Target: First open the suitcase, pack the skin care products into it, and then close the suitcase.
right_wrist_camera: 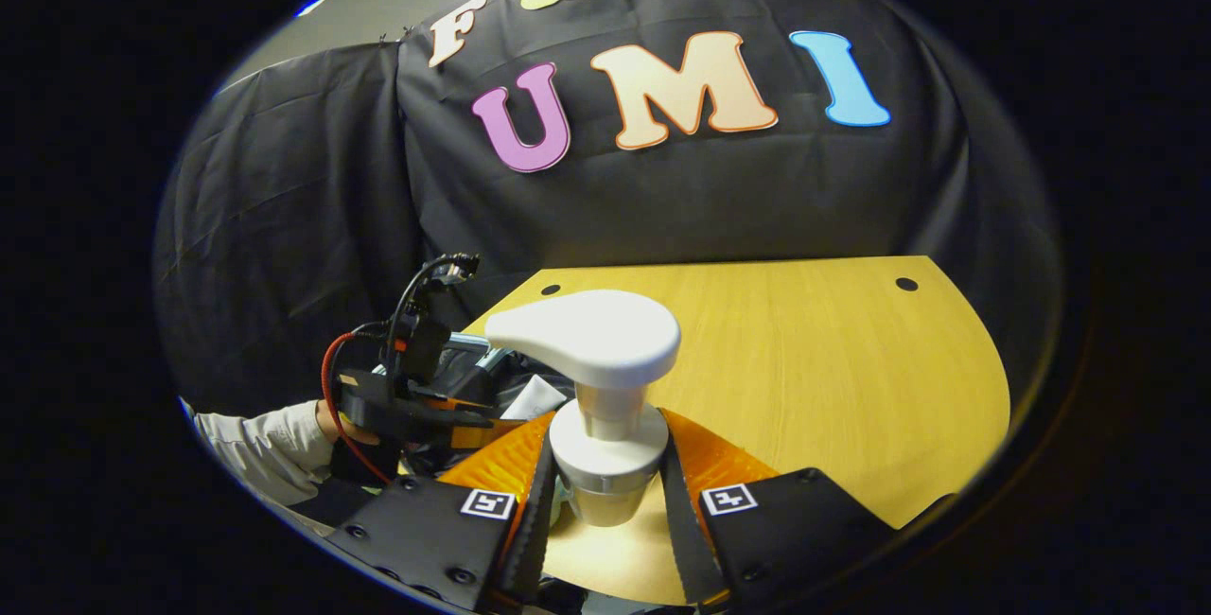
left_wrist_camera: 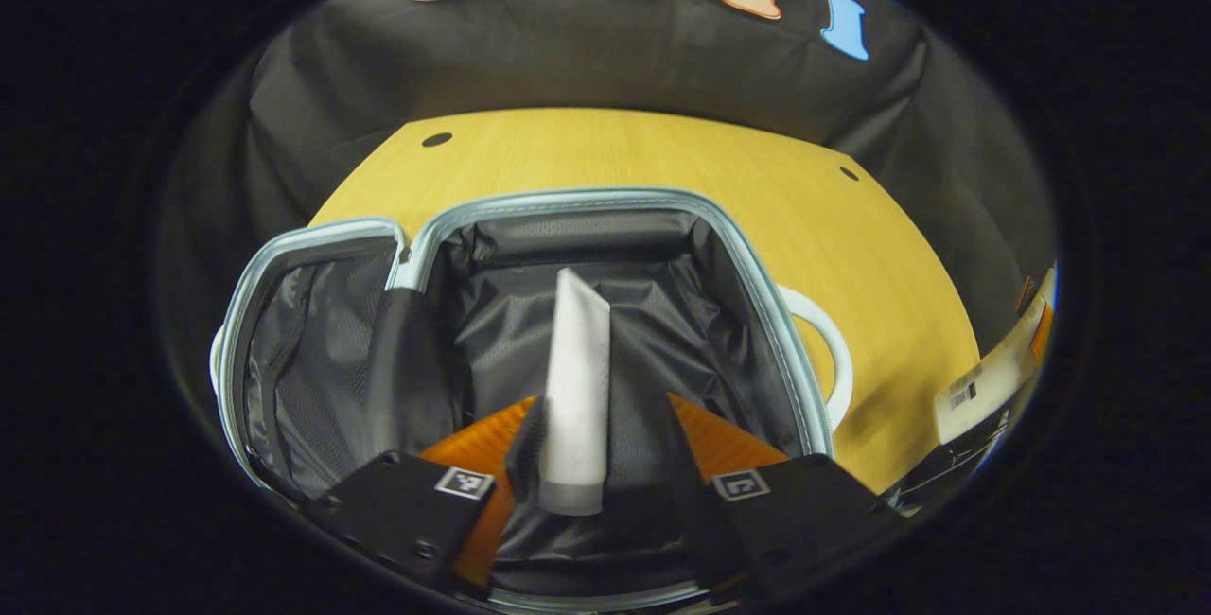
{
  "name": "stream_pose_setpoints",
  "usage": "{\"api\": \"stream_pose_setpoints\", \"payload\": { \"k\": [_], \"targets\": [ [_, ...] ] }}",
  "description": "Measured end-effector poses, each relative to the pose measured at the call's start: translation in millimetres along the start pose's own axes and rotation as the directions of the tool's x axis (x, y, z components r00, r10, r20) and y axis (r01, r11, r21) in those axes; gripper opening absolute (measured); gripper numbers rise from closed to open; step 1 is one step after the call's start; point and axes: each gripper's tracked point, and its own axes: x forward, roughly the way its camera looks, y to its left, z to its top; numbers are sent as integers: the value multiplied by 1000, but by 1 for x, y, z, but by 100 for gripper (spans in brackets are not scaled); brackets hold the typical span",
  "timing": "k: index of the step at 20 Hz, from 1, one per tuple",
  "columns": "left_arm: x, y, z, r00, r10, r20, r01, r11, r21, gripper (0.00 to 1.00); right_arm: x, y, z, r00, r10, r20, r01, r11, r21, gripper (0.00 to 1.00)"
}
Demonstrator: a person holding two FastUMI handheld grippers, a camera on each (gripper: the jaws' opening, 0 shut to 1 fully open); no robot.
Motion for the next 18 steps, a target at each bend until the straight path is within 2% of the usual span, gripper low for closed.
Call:
{"api": "stream_pose_setpoints", "payload": {
  "k": [1,2,6,8,10,13,14,15,18],
  "targets": [
    [-3,2,11,999,-3,41,3,1000,1,83,6,9,0,1000,9,-9,-9,1000,-7,57],
    [-9,2,17,998,-13,67,13,1000,-10,84,12,17,-2,1000,16,-17,-16,1000,-10,57],
    [-40,24,35,989,-26,146,36,997,-65,85,41,53,-15,996,51,-69,-50,999,14,57],
    [-56,43,38,984,-13,179,25,997,-67,85,57,70,-30,992,66,-107,-61,997,45,57],
    [-67,55,37,980,-25,196,44,995,-93,86,73,84,-46,986,69,-150,-57,995,81,57],
    [-87,82,30,978,-27,208,55,990,-128,86,98,90,-79,974,21,-226,-1,996,87,57],
    [-89,96,25,979,-14,205,42,990,-132,90,105,92,-90,969,7,-247,19,995,103,55],
    [-94,111,23,978,2,206,27,990,-138,87,111,97,-99,962,1,-272,35,991,126,57],
    [-106,155,11,979,31,200,5,983,-181,86,123,107,-111,954,-19,-301,74,982,173,55]
  ]
}}
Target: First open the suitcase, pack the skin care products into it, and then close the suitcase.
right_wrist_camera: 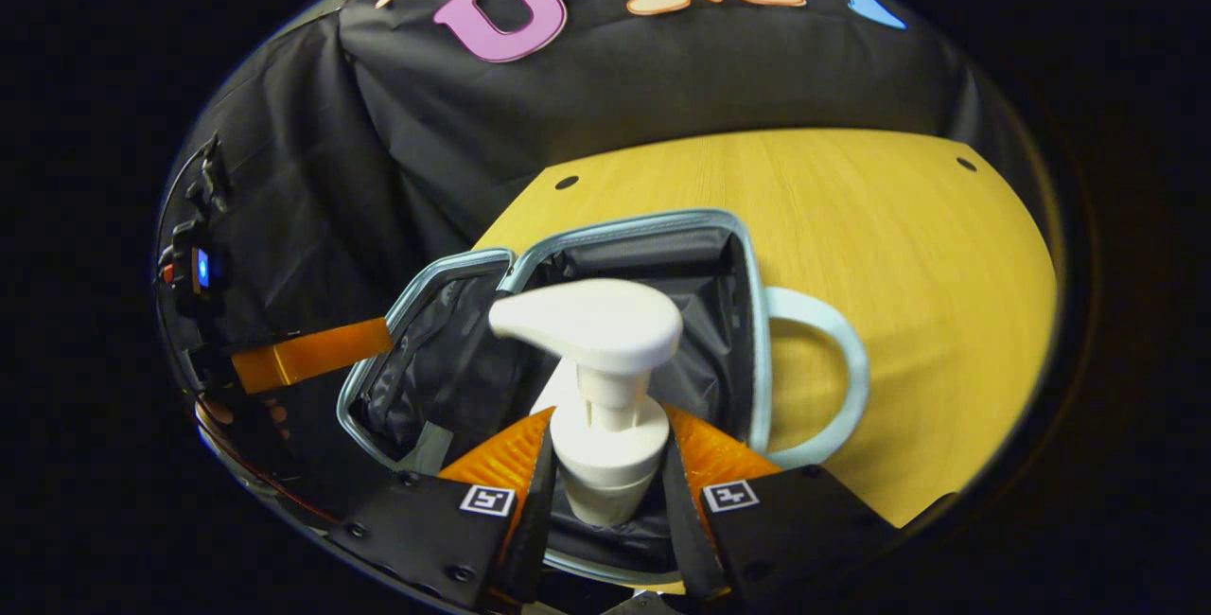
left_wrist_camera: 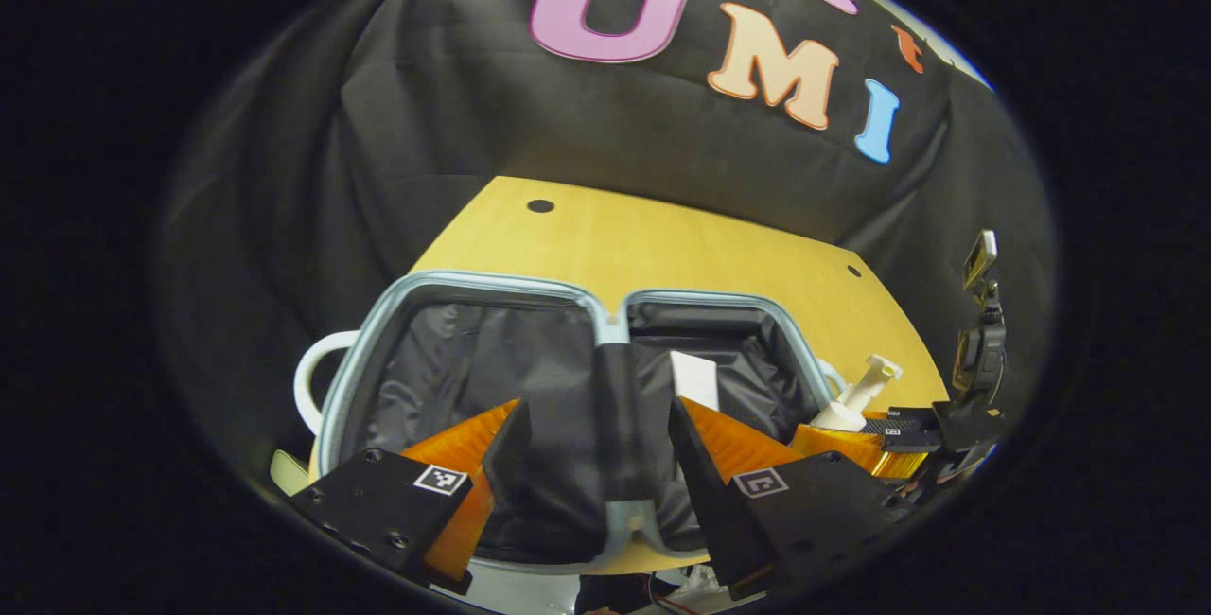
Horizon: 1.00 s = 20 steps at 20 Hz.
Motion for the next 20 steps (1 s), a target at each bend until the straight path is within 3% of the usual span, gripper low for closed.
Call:
{"api": "stream_pose_setpoints", "payload": {
  "k": [2,4,7,9,15,20],
  "targets": [
    [-9,26,1,1000,23,4,-23,999,-43,86,11,-3,7,998,-64,27,64,998,-4,59],
    [-23,66,-4,999,53,12,-52,996,-71,86,15,-6,10,992,-116,42,116,993,-7,57],
    [-32,119,-3,992,124,18,-121,986,-116,87,14,2,20,991,-115,63,115,993,8,72],
    [-32,153,1,986,165,16,-160,974,-160,86,11,5,26,990,-115,81,116,993,-9,97],
    [-13,222,-2,967,251,-36,-253,942,-221,87,-4,13,34,989,-107,104,109,994,-14,98],
    [18,255,-30,960,234,-153,-268,925,-269,87,-20,13,62,973,-134,187,138,990,-10,98]
  ]
}}
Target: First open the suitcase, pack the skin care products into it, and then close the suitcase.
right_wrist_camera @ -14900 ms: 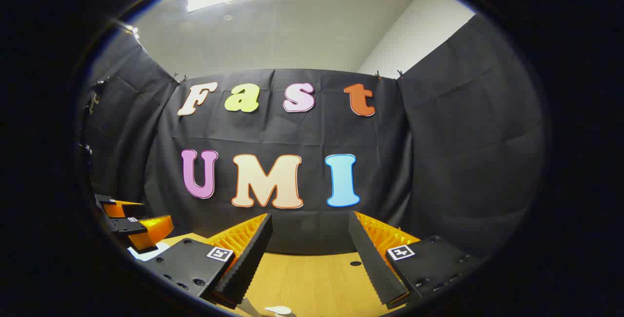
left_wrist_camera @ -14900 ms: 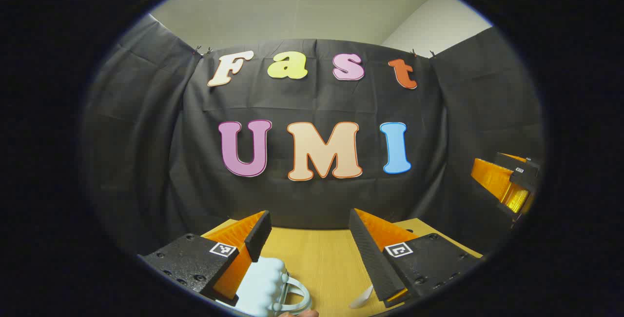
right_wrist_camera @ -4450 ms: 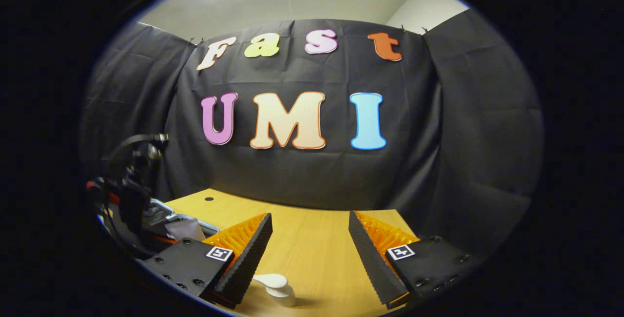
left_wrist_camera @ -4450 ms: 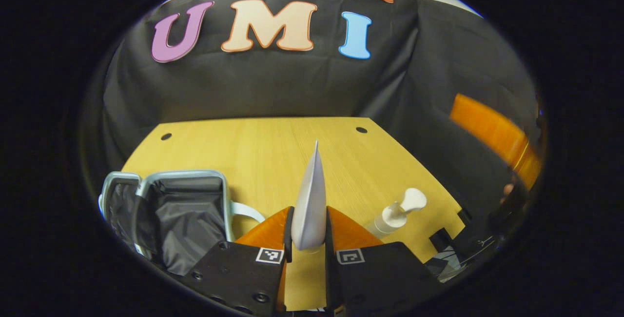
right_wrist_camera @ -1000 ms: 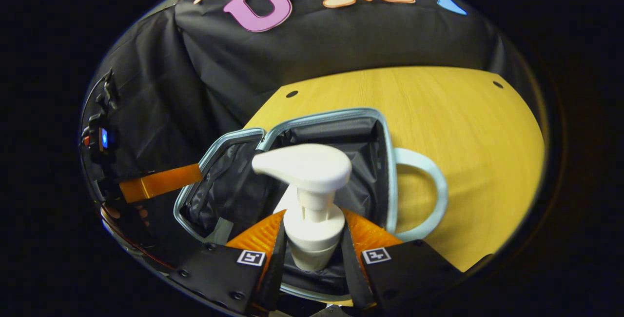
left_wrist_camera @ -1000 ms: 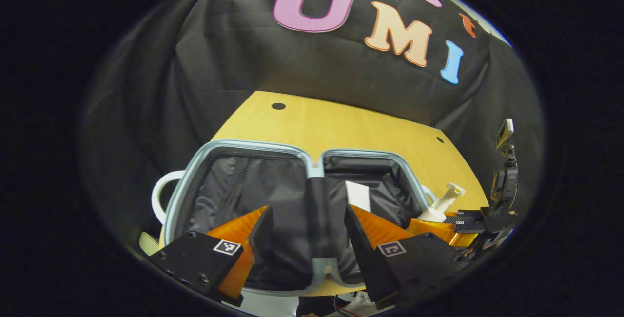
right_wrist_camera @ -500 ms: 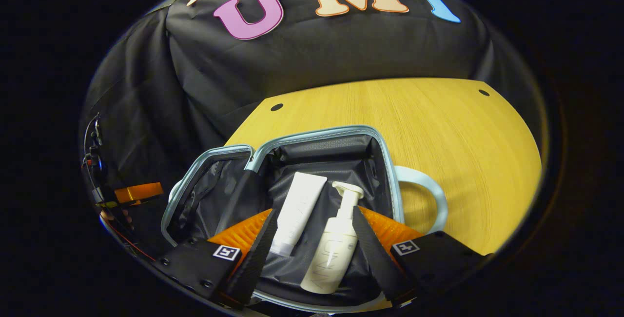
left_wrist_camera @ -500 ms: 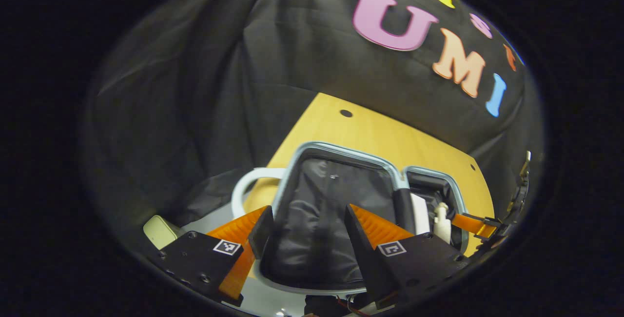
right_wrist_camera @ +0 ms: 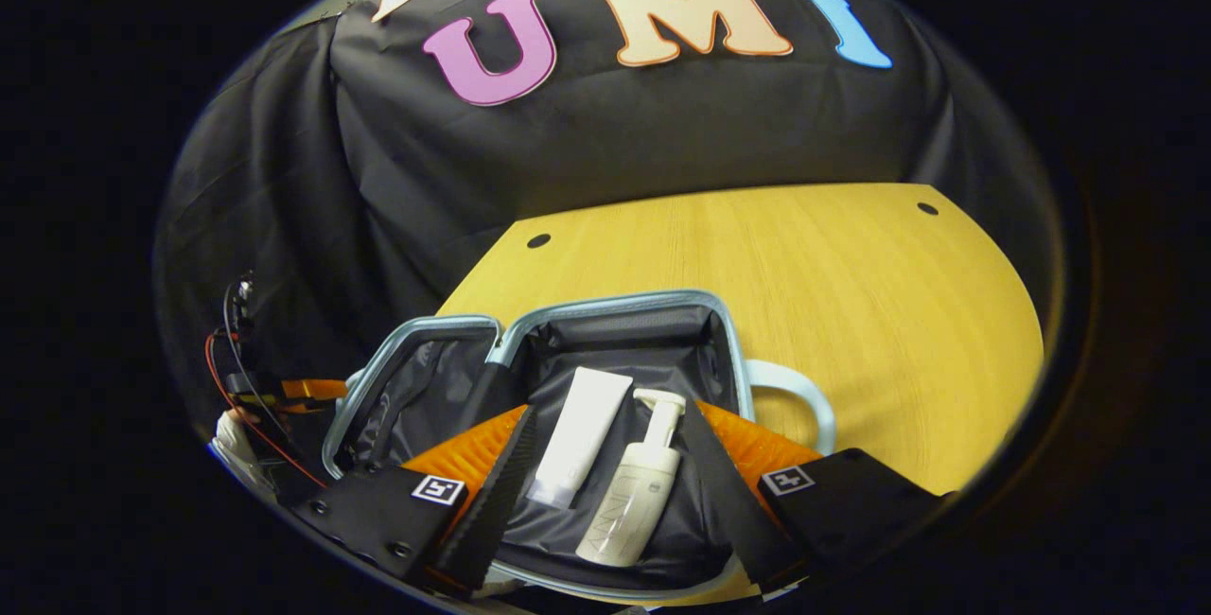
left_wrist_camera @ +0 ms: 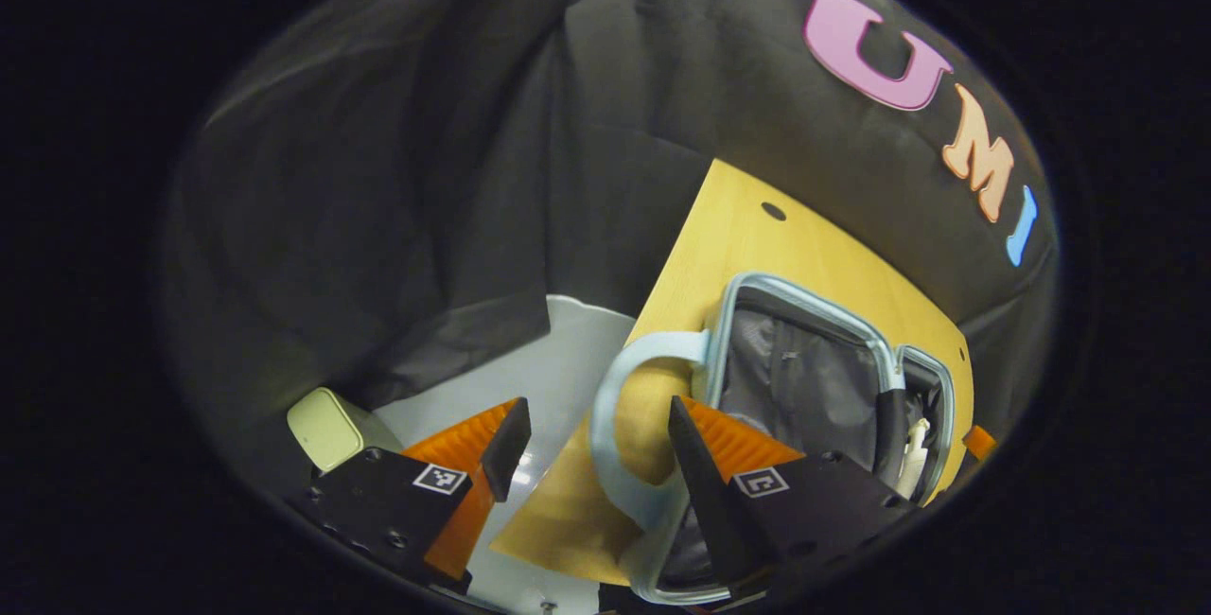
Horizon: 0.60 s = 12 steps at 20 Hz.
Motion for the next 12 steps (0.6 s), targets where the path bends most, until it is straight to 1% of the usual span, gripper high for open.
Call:
{"api": "stream_pose_setpoints", "payload": {
  "k": [1,2,3,4,5,6,7,8,10,12],
  "targets": [
    [7,1,-3,1000,-1,-20,1,1000,0,89,-1,-1,4,1000,-7,7,7,1000,1,97],
    [12,5,-4,999,0,-37,0,1000,0,82,-3,-3,8,1000,-16,14,16,1000,2,98],
    [17,7,-6,998,7,-54,-6,1000,4,77,-3,-5,11,1000,-21,20,21,1000,2,98],
    [25,8,-10,997,9,-79,-8,1000,6,61,-5,-6,12,999,-23,23,23,1000,4,98],
    [26,1,-11,996,-6,-92,6,1000,3,46,-6,-7,14,999,-25,26,25,1000,8,98],
    [31,-2,-11,995,-16,-97,17,1000,11,36,-7,-6,13,999,-23,25,23,1000,9,97],
    [31,-3,-12,994,-12,-109,15,1000,26,20,-9,-7,13,999,-22,24,22,1000,4,97],
    [32,-2,-15,992,-5,-124,11,999,52,13,-9,-8,11,1000,-20,21,21,1000,-6,97],
    [27,-5,-10,992,-1,-126,11,996,83,7,-10,-9,10,1000,-15,18,15,1000,-14,97],
    [13,-14,-3,995,5,-102,7,994,111,1,-13,-6,16,999,9,38,-9,1000,-4,97]
  ]
}}
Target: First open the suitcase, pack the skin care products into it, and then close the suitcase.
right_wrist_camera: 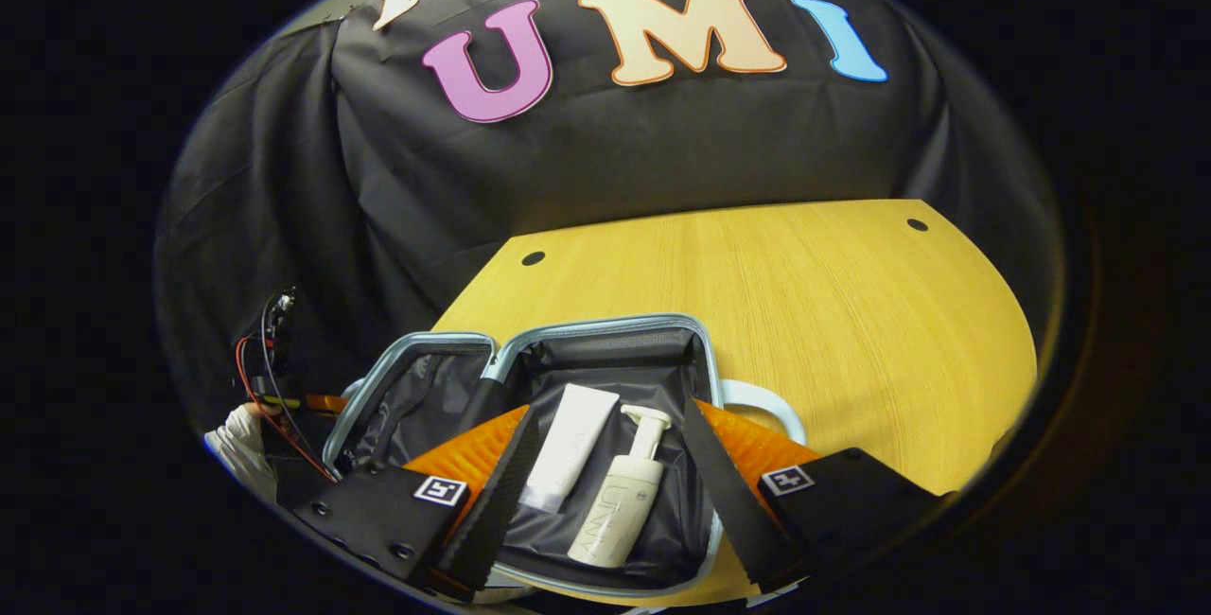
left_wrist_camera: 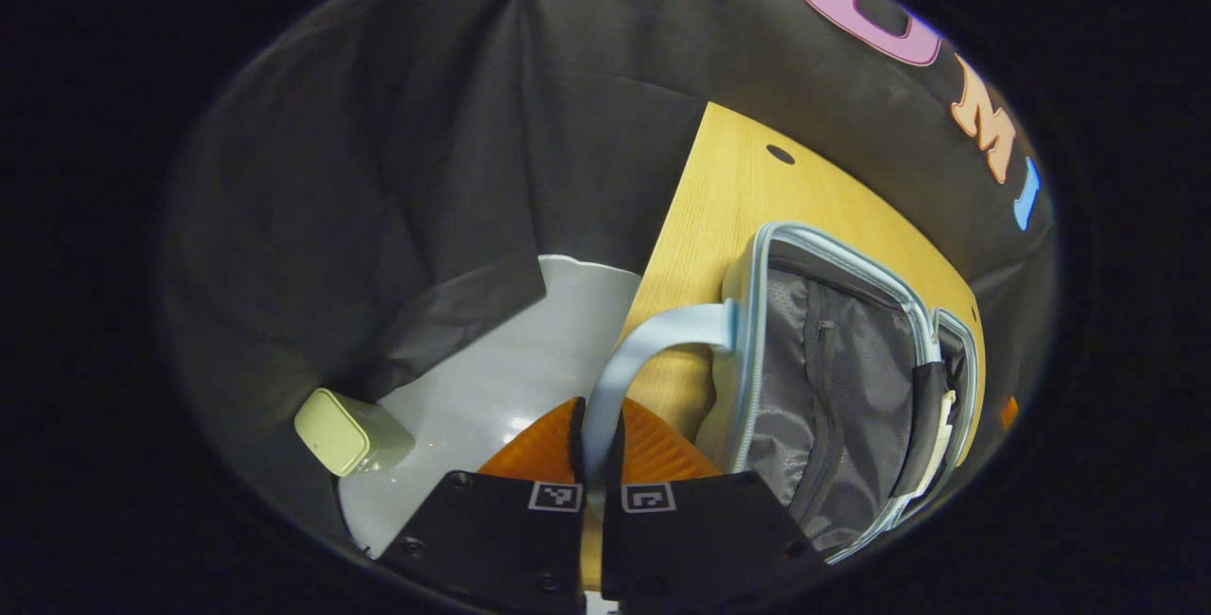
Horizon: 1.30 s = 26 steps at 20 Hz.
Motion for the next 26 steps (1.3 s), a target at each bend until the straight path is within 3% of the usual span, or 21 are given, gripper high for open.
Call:
{"api": "stream_pose_setpoints", "payload": {
  "k": [5,13,21,26],
  "targets": [
    [-56,-18,35,984,104,147,-123,984,131,0,-9,-7,11,997,64,30,-63,997,-36,97],
    [-151,-96,67,955,91,282,-145,974,176,0,-35,-35,53,982,148,113,-142,988,-60,97],
    [-209,-213,82,926,-42,376,-79,951,299,0,-57,-72,62,976,175,131,-167,983,-70,97],
    [-225,-296,75,909,-186,373,32,924,382,0,-72,-94,66,973,172,154,-163,984,-72,97]
  ]
}}
